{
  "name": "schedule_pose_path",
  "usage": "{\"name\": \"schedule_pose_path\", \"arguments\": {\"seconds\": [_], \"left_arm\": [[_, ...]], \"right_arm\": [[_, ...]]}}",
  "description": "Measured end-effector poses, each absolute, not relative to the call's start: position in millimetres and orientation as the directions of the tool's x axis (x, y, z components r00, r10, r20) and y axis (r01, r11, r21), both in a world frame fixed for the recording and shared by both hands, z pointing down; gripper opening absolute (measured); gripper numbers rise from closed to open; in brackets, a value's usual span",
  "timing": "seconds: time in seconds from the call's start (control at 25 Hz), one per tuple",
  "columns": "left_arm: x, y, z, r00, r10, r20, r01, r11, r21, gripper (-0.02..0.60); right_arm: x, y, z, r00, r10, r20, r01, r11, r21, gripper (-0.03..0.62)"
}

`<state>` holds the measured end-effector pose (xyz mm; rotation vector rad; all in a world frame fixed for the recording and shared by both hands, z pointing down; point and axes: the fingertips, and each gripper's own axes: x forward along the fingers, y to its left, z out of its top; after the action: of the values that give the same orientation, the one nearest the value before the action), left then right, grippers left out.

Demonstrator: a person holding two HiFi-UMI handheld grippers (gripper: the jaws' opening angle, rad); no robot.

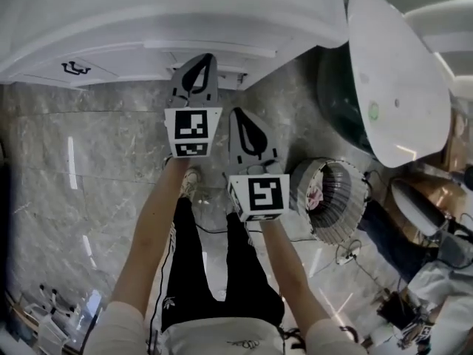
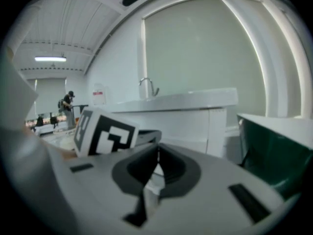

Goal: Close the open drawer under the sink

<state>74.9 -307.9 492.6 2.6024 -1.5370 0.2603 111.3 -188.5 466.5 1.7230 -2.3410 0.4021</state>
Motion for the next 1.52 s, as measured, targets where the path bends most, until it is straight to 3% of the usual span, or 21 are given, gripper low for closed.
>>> {"name": "schedule_pose_path", "arguments": {"seconds": [0.28,0.72,1.24,1.52], "left_arm": [[60.2,-287.1,342.8,0.476,-0.876,0.078,-0.879,-0.476,0.012,0.02],[40.3,-193.8,149.3,0.501,-0.861,-0.089,-0.86,-0.507,0.063,0.02],[44.1,-59.7,82.7,0.462,-0.87,-0.17,-0.873,-0.481,0.087,0.02],[52.4,-20.4,91.4,0.41,-0.894,-0.182,-0.907,-0.42,0.018,0.02]], "right_arm": [[101.5,-201.9,338.1,-0.293,-0.937,0.188,-0.954,0.3,0.011,0.029],[95.2,-162.8,184.9,-0.269,-0.96,0.078,-0.963,0.266,-0.046,0.029],[126.0,-62.9,123.6,-0.305,-0.952,0.01,-0.952,0.304,-0.046,0.029],[162.4,-24.3,130.8,-0.29,-0.957,0.003,-0.957,0.289,-0.007,0.029]]}}
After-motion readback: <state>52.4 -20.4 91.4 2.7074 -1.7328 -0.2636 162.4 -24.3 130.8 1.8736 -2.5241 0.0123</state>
